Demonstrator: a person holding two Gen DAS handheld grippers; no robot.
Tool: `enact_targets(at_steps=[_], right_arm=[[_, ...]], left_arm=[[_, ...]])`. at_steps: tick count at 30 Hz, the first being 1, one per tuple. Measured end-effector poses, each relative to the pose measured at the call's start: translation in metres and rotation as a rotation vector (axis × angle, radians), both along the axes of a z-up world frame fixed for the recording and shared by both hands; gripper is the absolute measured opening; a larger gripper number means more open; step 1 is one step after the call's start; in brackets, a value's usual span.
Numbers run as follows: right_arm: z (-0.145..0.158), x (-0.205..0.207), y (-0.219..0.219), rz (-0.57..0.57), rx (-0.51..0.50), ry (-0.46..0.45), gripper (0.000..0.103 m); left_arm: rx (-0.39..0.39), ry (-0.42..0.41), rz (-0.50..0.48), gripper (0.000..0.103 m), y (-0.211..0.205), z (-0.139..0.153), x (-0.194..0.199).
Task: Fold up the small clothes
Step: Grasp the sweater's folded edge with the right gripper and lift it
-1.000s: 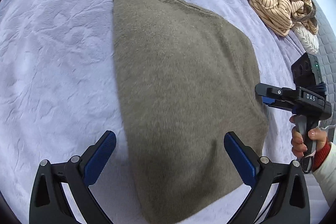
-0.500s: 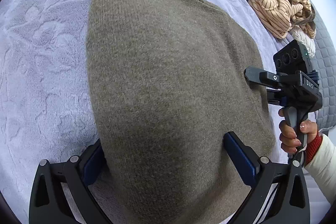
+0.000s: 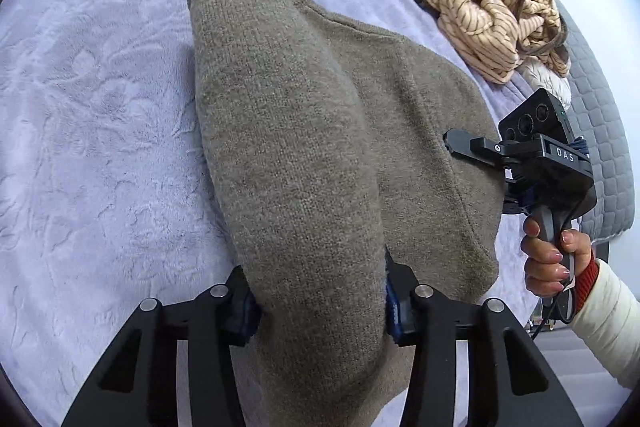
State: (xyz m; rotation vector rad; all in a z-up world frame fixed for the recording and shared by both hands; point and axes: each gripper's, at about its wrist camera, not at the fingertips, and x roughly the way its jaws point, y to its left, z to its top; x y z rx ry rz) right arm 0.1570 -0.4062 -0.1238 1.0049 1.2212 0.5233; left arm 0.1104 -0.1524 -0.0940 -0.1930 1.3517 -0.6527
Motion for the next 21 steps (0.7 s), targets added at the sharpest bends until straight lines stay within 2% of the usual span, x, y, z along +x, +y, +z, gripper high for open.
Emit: enact_targets(at_steps=[8,11,16,21], right_arm=[[0.057,-0.035,0.027,0.016,0.015,-0.047,0.030],[0.065,-0.047,0.047,0.017,0.024,-0.050,0.030],[0.062,-0.079,0.085,0.015,0.051,-0.023,0.030],[0.038,-0.105,0.127,0.018,0.075,0.044,0.030]], left_arm=[[-0.065,-0.022,0.014,0.049,0.036,0.049,-0.030],[-0.067,-0.025,0.008,0.049,0.057,0.065,-0.045],[-0.044,-0.003,0.005,0.049,0.103,0.079,-0.074],[0.002,0.044,0.007,0.049,0.147,0.071,-0.106]])
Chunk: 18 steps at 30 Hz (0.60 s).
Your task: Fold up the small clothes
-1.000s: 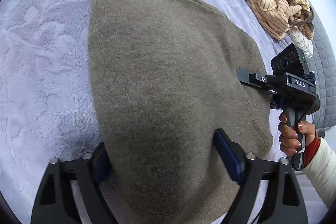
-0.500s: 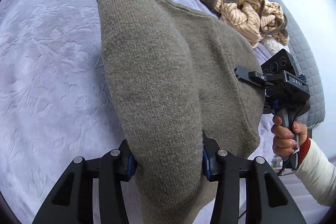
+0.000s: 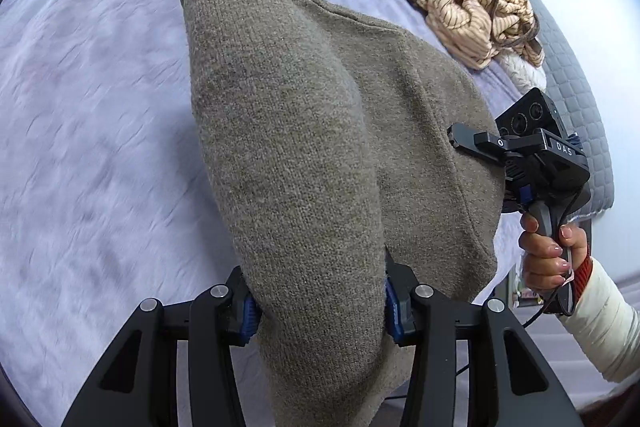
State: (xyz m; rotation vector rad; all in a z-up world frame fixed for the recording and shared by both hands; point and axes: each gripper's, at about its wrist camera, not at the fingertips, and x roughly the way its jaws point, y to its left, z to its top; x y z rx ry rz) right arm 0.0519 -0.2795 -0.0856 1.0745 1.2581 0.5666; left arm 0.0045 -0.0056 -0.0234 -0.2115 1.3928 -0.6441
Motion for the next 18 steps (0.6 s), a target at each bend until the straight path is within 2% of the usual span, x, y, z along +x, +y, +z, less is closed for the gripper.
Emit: enact_targets(at_steps=[3,6,8,9,10,12,14,16,18], right_arm=[[-0.022,-0.010,0.020,0.018,-0.006,0.039,0.030],[-0.046,-0.012,0.033,0.034,-0.060,0.079,0.030],[-0.058,-0.012,0.036,0.041,-0.121,0.093,0.030],[-0.063,-0.011,0.037,0.041,-0.164,0.098,0.030],[-0.065,-0.009,0.036,0.036,-0.199,0.105,0.032],[-0.065,-0.007,0.033,0.037,-0.247,0.115,0.035],[-0.056,-0.009,0.029,0.042,-0.339,0.116,0.048],[-0.043,-0.016,0.023,0.049,-0.404,0.102,0.057],[-0.030,-0.026,0.016,0.054,-0.412,0.096,0.057]], left_arm=[[0.044,0.010,-0.001,0.049,0.017,-0.014,-0.015],[0.108,0.021,0.014,0.049,0.026,-0.037,-0.023],[0.181,0.020,0.028,0.056,0.032,-0.051,-0.028],[0.216,0.011,0.043,0.063,0.035,-0.056,-0.030],[0.214,0.009,0.052,0.068,0.037,-0.057,-0.031],[0.229,0.002,0.068,0.075,0.042,-0.055,-0.034],[0.240,-0.013,0.070,0.075,0.049,-0.049,-0.039],[0.255,-0.034,0.072,0.075,0.056,-0.041,-0.045],[0.280,-0.052,0.077,0.075,0.062,-0.034,-0.050]])
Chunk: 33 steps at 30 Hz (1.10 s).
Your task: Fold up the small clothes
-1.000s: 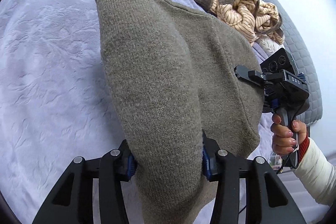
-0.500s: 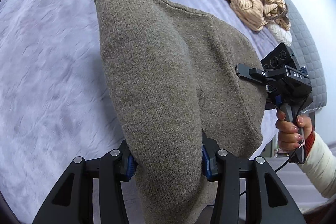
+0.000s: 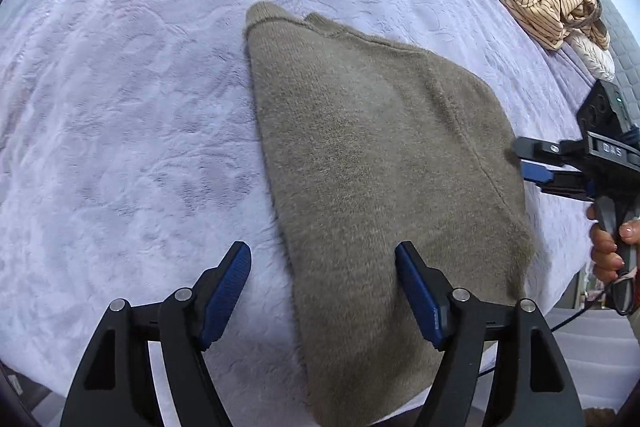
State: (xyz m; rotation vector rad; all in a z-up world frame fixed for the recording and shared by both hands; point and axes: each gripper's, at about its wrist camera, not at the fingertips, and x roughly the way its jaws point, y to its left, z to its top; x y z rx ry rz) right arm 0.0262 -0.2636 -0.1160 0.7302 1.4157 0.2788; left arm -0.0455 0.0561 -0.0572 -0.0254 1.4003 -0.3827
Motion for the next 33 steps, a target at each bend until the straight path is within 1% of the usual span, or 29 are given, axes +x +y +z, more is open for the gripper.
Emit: enact_targets(at_steps=[3,4,5,6,7,8,9,10,13,15,16,17,18,19,21,22,24,25,27,29,30,31,33], right_arm=[[0.012,-0.017,-0.002,-0.001,0.005,-0.004,0.057],[0.015,-0.024,-0.002,0.000,0.019,-0.007,0.056],[0.015,-0.030,0.001,-0.001,0.042,-0.003,0.056],[0.013,-0.034,0.006,-0.002,0.062,0.008,0.056],[0.007,-0.038,0.012,0.000,0.084,0.033,0.056],[0.002,-0.042,0.017,0.004,0.088,0.053,0.050],[-0.003,-0.045,0.022,0.007,0.079,0.066,0.040],[-0.005,-0.047,0.027,0.010,0.062,0.069,0.011],[0.000,-0.052,0.026,-0.010,0.005,0.029,0.011],[-0.007,-0.056,0.022,-0.007,-0.064,0.033,0.011],[-0.014,-0.059,0.020,0.002,-0.095,0.041,0.011],[-0.024,-0.062,0.019,-0.006,-0.098,0.055,0.011],[-0.028,-0.065,0.017,-0.025,-0.085,0.062,0.011],[-0.031,-0.067,0.015,-0.045,-0.070,0.060,0.012],[-0.029,-0.073,0.013,-0.063,-0.072,0.049,0.012],[-0.027,-0.076,0.012,-0.058,-0.087,0.046,0.014],[-0.024,-0.083,0.010,-0.045,-0.135,0.059,0.024],[-0.022,-0.087,0.008,-0.048,-0.151,0.071,0.030],[-0.013,-0.090,0.008,-0.059,-0.176,0.080,0.031],[0.005,-0.091,0.013,-0.032,-0.263,0.066,0.031],[0.013,-0.092,0.017,-0.013,-0.292,0.044,0.031],[0.022,-0.092,0.021,0.003,-0.301,0.017,0.031],[0.039,-0.092,0.030,0.033,-0.284,-0.044,0.031]], left_arm=[[0.032,-0.053,0.016,0.076,0.002,0.014,-0.003],[0.045,-0.072,0.019,0.089,0.001,0.018,-0.005],[0.057,-0.082,0.023,0.098,0.001,0.020,-0.006],[0.065,-0.097,0.030,0.103,-0.003,0.022,-0.004],[0.066,-0.104,0.029,0.103,-0.005,0.024,-0.004],[0.064,-0.104,0.026,0.103,-0.007,0.025,-0.004],[0.065,-0.102,0.025,0.103,-0.010,0.027,-0.004],[0.072,-0.103,0.024,0.103,-0.013,0.029,-0.003],[0.085,-0.125,0.021,0.103,-0.026,0.033,-0.002],[0.121,-0.100,0.044,0.103,-0.034,0.021,0.002],[0.160,-0.075,0.042,0.103,-0.036,0.008,0.003],[0.205,-0.066,0.033,0.103,-0.038,-0.005,0.002],[0.222,-0.063,0.033,0.103,-0.038,-0.012,0.001],[0.224,-0.054,0.041,0.103,-0.038,-0.019,0.000],[0.202,-0.049,0.061,0.103,-0.035,-0.020,-0.001],[0.199,-0.046,0.063,0.103,-0.034,-0.019,-0.001],[0.194,-0.041,0.062,0.103,-0.033,-0.016,-0.001],[0.192,-0.037,0.060,0.103,-0.033,-0.013,0.000],[0.194,-0.043,0.056,0.103,-0.032,-0.007,-0.001],[0.206,-0.054,0.052,0.103,-0.031,-0.001,-0.003],[0.212,-0.058,0.049,0.103,-0.031,0.002,-0.004],[0.219,-0.062,0.046,0.103,-0.030,0.003,-0.007],[0.229,-0.062,0.043,0.103,-0.030,0.005,-0.012]])
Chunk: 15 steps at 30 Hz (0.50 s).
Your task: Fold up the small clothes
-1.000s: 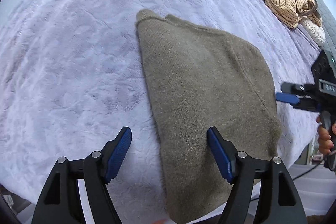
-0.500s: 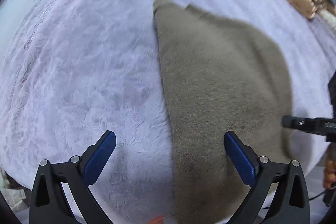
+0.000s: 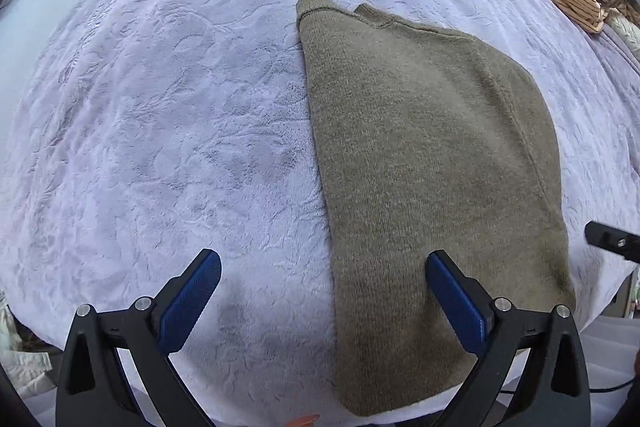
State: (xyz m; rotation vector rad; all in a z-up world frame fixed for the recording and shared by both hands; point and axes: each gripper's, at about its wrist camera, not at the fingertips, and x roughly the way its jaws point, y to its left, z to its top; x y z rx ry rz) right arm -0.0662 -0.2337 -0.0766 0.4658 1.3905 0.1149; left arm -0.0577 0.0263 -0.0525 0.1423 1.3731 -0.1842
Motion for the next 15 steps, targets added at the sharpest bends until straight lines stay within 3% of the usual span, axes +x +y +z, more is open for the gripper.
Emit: enact_targets(at_steps=[4,9,12,15], right_arm=[[0.005,0.004,0.028,0.071,0.049,-0.025,0.031],[-0.026,-0.004,0.045,0.112,0.046,0.047,0.031],[-0.042,-0.015,0.039,0.091,0.033,0.091,0.027],[-0.039,-0.025,0.026,0.043,0.051,0.101,0.023]], left_arm=[[-0.002,0.003,0.004,0.103,0.002,0.006,-0.010],[-0.031,0.008,0.024,0.103,0.005,0.014,-0.015],[-0.031,0.010,0.023,0.103,0.008,0.020,-0.018],[-0.037,0.019,0.013,0.103,0.009,0.024,-0.020]])
